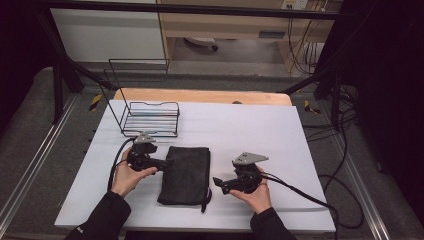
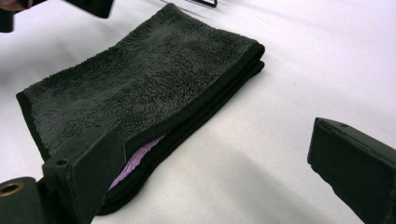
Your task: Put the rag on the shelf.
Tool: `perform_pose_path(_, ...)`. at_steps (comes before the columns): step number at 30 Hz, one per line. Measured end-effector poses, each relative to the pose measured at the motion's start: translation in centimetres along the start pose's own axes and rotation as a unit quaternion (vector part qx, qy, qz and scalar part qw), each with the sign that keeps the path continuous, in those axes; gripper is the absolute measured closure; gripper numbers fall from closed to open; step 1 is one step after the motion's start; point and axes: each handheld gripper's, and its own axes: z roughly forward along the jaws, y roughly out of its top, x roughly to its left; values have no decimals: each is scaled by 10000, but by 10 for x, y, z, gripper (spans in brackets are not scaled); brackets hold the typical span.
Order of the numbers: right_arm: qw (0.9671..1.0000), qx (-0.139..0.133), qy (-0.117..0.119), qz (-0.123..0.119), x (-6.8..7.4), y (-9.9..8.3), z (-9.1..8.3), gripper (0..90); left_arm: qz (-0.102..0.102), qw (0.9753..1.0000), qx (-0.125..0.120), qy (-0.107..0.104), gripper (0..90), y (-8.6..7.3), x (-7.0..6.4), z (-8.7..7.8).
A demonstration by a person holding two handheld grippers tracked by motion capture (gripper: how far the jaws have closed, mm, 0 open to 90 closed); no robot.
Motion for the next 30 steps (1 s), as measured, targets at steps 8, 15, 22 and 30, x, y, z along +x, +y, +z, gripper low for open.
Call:
perform_pose_path(8, 10000, 70, -7, 13, 1, -2, 3, 45, -164, 9995, 133, 255, 226, 2, 12, 20)
perform_pose_path(15, 10000, 67, -8, 31, 0, -2, 4, 47, -274, 9991, 249, 192, 394, 0, 15, 31)
perform_pose_path(22, 9999, 43, -41, 113, -1, -1, 6, 56, -435, 9985, 343, 32, 563, -2, 15, 40)
perform_pose_path(30, 9996, 22, -106, 261, -6, 3, 12, 61, -466, 9982, 366, -115, 697, -4, 13, 43)
